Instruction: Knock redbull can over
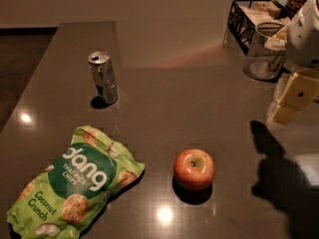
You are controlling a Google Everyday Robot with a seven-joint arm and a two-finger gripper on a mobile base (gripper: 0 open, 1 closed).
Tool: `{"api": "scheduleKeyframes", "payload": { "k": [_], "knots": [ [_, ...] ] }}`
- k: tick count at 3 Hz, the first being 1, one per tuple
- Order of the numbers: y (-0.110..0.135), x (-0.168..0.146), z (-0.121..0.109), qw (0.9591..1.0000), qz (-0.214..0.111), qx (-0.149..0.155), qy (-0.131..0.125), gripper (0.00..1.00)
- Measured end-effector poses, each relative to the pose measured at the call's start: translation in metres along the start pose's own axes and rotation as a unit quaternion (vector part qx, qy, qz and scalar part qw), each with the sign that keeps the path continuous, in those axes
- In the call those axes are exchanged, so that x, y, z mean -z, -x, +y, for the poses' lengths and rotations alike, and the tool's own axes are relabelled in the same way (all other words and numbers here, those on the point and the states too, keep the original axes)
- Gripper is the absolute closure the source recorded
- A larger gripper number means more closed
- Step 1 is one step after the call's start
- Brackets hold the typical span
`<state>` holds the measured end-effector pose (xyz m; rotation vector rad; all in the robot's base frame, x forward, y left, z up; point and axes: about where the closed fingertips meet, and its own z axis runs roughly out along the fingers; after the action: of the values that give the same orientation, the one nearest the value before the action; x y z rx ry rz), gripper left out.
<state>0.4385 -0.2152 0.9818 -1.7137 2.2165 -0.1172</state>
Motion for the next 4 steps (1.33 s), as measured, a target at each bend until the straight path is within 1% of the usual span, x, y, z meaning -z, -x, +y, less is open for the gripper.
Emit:
{"api": "scheduleKeyframes", "payload": {
  "k": [1, 2, 3, 4],
  "knots": [
    [0.0, 0.0, 0.0, 1.0, 0.0, 0.0, 0.0, 0.0],
    [0.014, 0.002, -0.001, 0.9994, -0.033, 0.002, 0.007, 0.0],
    [0.05, 0.002, -0.004, 0.9945, -0.102, 0.01, 0.025, 0.0],
    [0.087, 0.001, -0.003, 0.986, -0.16, 0.019, 0.041, 0.0]
  ]
}}
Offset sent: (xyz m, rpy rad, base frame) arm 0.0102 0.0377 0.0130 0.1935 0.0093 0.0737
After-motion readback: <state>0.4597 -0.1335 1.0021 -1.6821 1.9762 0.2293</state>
